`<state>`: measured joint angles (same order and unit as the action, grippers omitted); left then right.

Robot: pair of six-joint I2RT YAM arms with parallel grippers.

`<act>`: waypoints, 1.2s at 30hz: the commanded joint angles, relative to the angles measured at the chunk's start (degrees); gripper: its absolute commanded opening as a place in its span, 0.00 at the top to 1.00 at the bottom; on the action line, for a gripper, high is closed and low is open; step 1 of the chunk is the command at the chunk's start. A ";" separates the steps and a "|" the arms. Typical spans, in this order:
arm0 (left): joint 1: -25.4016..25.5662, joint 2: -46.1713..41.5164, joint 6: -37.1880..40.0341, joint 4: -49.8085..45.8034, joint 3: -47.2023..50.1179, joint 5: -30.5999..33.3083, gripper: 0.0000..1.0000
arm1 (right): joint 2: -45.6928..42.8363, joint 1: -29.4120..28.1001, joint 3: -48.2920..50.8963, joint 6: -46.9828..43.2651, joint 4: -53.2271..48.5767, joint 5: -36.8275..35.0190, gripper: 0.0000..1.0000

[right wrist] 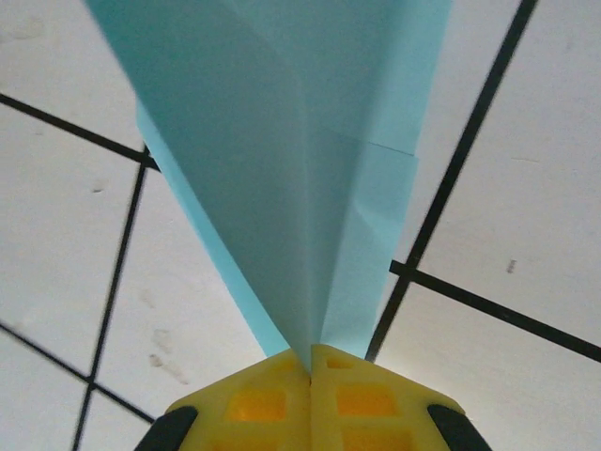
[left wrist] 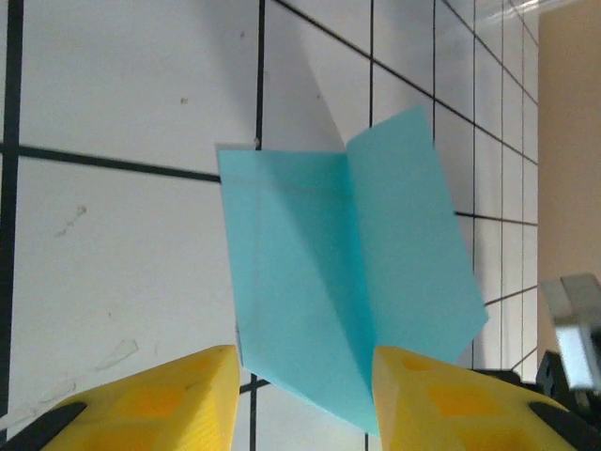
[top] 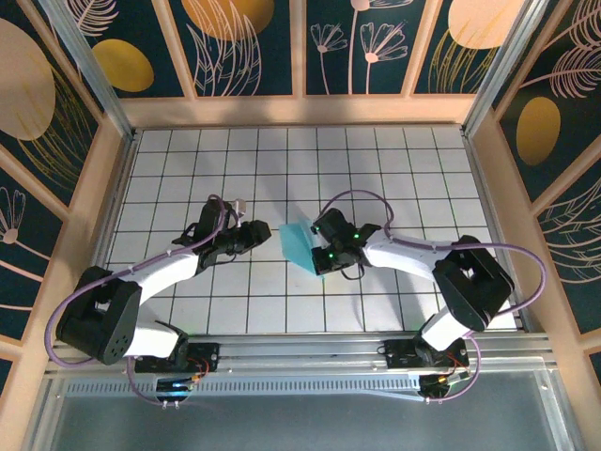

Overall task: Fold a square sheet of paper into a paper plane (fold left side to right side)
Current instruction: Fourth fold the wing at the center of the table.

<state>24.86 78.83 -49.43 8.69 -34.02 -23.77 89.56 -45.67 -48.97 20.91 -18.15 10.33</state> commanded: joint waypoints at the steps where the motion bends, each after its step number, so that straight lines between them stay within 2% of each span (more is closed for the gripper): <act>1: 0.66 0.88 1.25 0.68 0.40 -3.38 0.58 | -1.07 2.43 3.04 -2.55 4.78 10.99 1.00; 19: 6.33 7.00 -0.53 3.20 -3.50 -5.03 0.59 | 3.74 4.07 5.43 -4.11 10.51 15.76 1.00; 23: 6.86 8.30 -1.01 3.41 -3.42 -3.41 0.59 | 4.78 4.10 5.16 -4.01 10.75 16.04 1.00; 36: 8.05 13.51 -1.36 5.70 -5.30 -3.82 0.58 | 6.73 4.36 5.03 -3.94 11.59 18.32 1.00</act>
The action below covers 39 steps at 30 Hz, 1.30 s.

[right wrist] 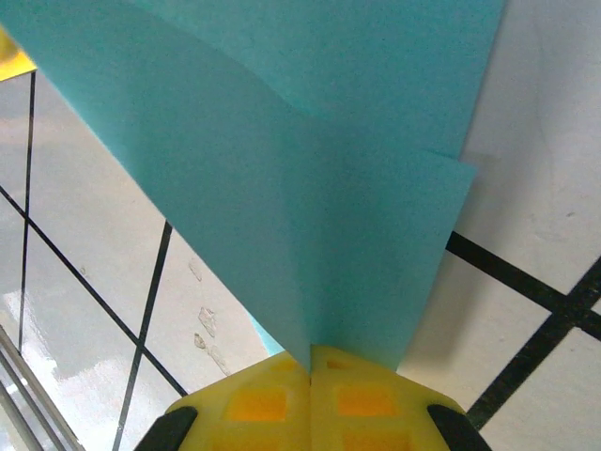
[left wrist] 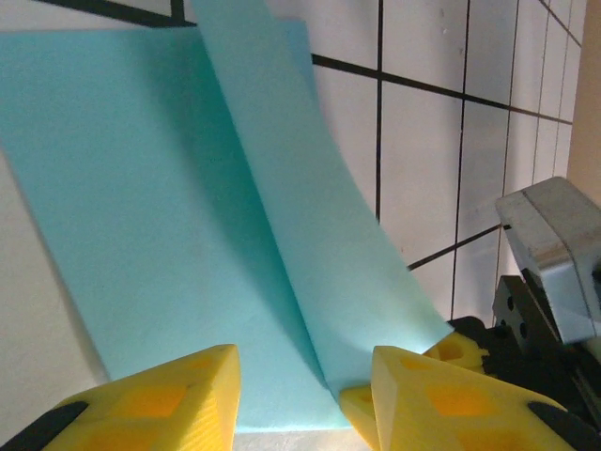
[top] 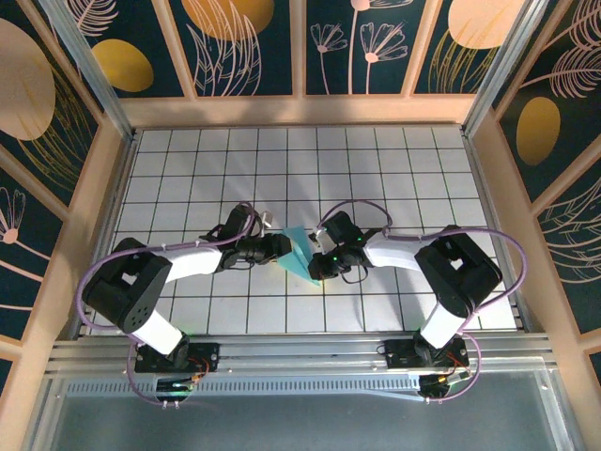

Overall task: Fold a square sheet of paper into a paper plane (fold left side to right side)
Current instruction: Fourth fold the wing at the center of the table.

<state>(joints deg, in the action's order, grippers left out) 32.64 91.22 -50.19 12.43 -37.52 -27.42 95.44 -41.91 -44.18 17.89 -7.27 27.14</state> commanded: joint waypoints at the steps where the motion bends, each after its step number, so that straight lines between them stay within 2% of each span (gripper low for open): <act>1: 0.26 1.39 -0.56 1.98 -2.01 -0.18 0.58 | 0.89 0.66 0.24 -0.93 0.69 1.67 1.00; 21: 0.40 6.60 -0.72 2.47 -5.12 1.57 0.51 | 1.75 0.95 0.15 -1.10 0.46 2.53 1.00; 39: 0.36 10.19 0.79 -0.70 -7.31 3.66 0.50 | 3.61 1.74 -0.98 -1.71 -0.51 4.68 1.00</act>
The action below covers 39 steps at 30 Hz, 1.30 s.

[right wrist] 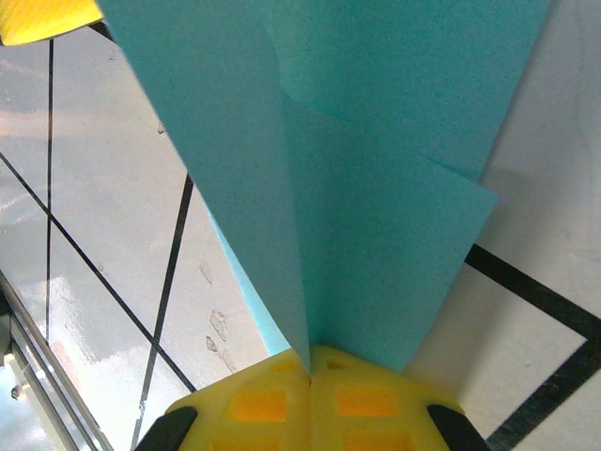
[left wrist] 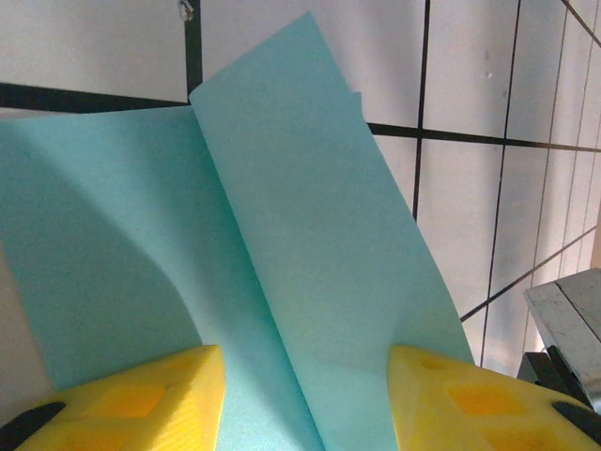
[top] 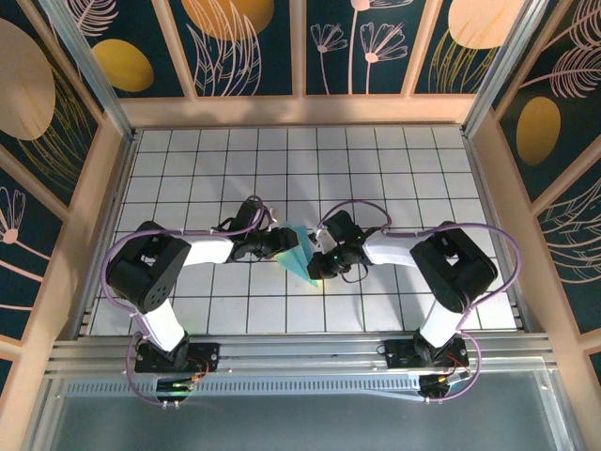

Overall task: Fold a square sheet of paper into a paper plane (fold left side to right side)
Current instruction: Fourth fold the wing at the center of the table.

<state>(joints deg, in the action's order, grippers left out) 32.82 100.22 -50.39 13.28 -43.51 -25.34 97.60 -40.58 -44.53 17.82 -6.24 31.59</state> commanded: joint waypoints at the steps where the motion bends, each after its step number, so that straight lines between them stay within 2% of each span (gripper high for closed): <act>1: 0.17 1.32 1.28 -2.12 -1.58 1.98 0.50 | 1.45 0.50 -0.72 -1.72 -1.66 0.23 1.00; 8: 0.27 2.04 2.16 -4.34 -2.66 3.14 0.50 | 0.95 0.76 -1.34 -1.82 -1.93 0.31 0.99; 33: 0.40 2.06 2.15 -5.54 -2.72 4.01 0.51 | -2.00 2.24 -4.36 -1.52 -0.73 1.19 0.73; 39: 0.45 2.01 2.23 -5.54 -2.90 3.99 0.50 | 0.19 2.21 -5.55 -1.39 0.39 0.80 0.72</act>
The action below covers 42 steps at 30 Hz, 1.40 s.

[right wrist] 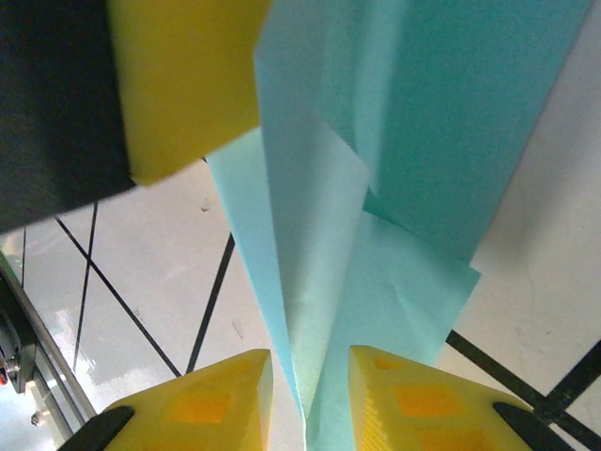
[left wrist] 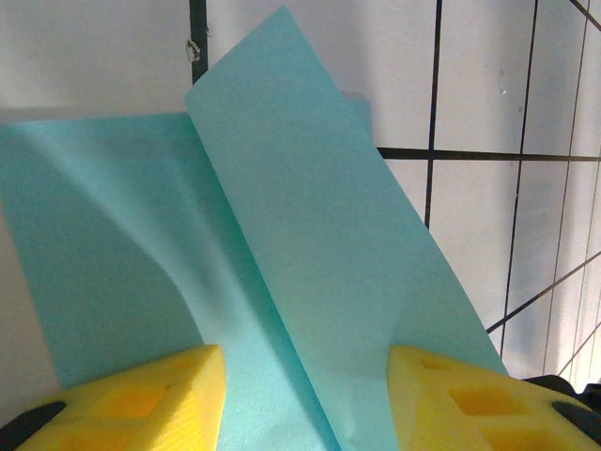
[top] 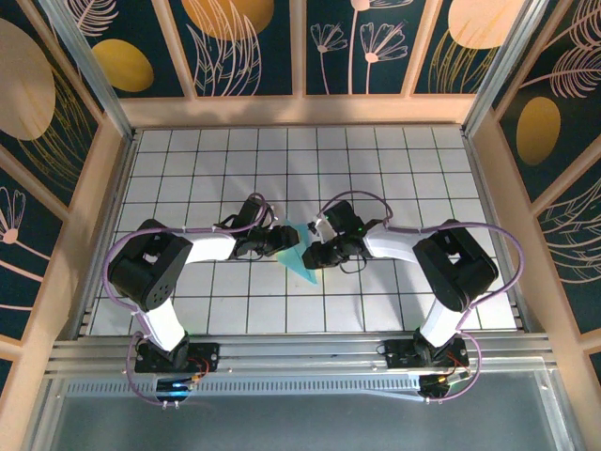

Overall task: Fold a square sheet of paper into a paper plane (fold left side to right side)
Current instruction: Fourth fold the wing at the center of the table.

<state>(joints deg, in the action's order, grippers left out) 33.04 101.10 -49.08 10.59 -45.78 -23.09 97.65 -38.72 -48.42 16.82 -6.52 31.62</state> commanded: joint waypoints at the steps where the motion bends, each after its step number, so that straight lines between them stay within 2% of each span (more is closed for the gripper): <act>1: 0.27 1.08 0.92 -2.86 -0.63 1.73 0.50 | 0.46 0.33 -1.76 -0.31 0.87 0.60 0.71; 15: 0.27 0.85 1.03 -3.12 -0.62 2.09 0.51 | 1.32 0.83 -0.88 0.73 4.97 1.58 0.73; 24: 0.27 0.87 1.18 -3.47 -0.55 2.34 0.50 | 1.85 1.50 0.31 1.24 6.20 2.40 0.91; 29: 0.27 0.95 1.25 -3.73 -0.70 2.44 0.50 | 1.43 2.15 0.61 1.12 5.80 2.83 0.93; 35: 0.27 0.92 1.28 -3.91 -0.80 2.57 0.51 | -1.34 2.25 0.35 0.63 4.93 3.66 0.72; 38: 0.27 1.03 1.33 -3.84 -0.80 2.53 0.50 | -3.17 3.08 0.43 0.56 5.24 5.13 0.66; 42: 0.27 1.01 1.35 -3.90 -0.80 2.53 0.51 | -3.93 5.10 0.90 1.26 7.05 6.60 0.62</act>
<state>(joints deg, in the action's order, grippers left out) 33.23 101.10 -48.90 9.80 -46.19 -22.00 95.64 -35.11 -48.42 18.00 -1.32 36.14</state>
